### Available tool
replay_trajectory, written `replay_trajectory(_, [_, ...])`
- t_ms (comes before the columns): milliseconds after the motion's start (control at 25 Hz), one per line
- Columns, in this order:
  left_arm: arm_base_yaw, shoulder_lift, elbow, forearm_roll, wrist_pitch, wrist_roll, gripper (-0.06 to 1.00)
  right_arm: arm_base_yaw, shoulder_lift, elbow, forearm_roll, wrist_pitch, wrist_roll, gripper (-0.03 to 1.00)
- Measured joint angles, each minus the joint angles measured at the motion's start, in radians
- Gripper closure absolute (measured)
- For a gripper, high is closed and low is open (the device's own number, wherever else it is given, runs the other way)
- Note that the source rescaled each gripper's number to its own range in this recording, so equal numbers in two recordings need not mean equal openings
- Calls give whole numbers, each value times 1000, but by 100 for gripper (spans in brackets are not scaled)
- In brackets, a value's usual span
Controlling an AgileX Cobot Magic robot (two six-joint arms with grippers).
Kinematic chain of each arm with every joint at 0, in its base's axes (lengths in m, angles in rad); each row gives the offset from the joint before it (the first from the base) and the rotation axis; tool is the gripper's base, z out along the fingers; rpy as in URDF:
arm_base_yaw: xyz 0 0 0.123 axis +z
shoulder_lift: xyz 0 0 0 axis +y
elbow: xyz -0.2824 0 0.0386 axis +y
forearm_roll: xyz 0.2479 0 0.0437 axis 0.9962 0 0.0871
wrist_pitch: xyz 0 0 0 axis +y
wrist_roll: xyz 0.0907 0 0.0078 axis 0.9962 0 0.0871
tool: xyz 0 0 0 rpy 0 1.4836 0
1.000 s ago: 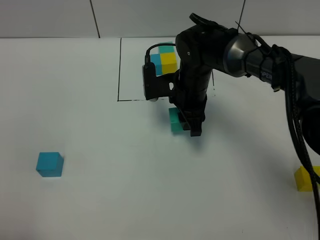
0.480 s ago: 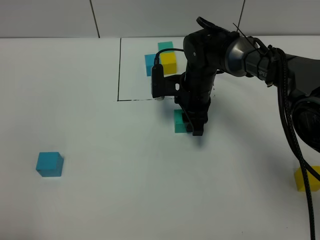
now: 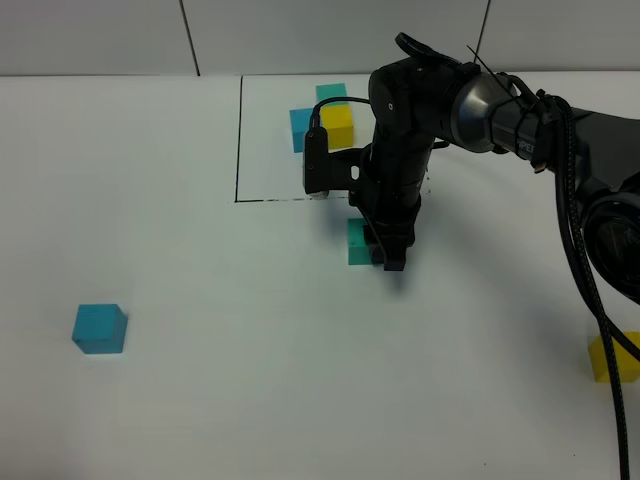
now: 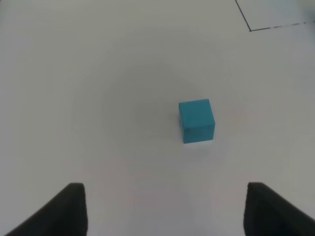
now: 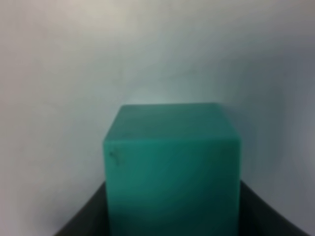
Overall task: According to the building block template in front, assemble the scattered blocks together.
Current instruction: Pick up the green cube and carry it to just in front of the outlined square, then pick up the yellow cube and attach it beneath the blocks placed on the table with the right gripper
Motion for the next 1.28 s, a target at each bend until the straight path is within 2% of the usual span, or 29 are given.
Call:
replay_trajectory(520, [0, 0, 0, 0, 0, 0, 41, 0, 0, 0, 0, -1, 0, 95])
replay_trajectory(600, [0, 0, 0, 0, 0, 0, 41, 0, 0, 0, 0, -3, 5, 92])
replay_trajectory(720, [0, 0, 0, 0, 0, 0, 41, 0, -3, 0, 1, -8, 20, 70])
replay_trajectory(800, [0, 0, 0, 0, 0, 0, 41, 0, -15, 0, 1, -6, 41, 49])
replay_trajectory(960, [0, 0, 0, 0, 0, 0, 41, -5, -62, 0, -1, 20, 144, 16])
replay_trajectory(1040, [0, 0, 0, 0, 0, 0, 41, -18, -97, 6, -3, 34, 205, 8])
replay_trajectory(1120, [0, 0, 0, 0, 0, 0, 41, -45, -136, 42, -3, 30, 274, 6])
replay_trajectory(1280, [0, 0, 0, 0, 0, 0, 41, -123, -242, 199, -3, -68, 447, 5])
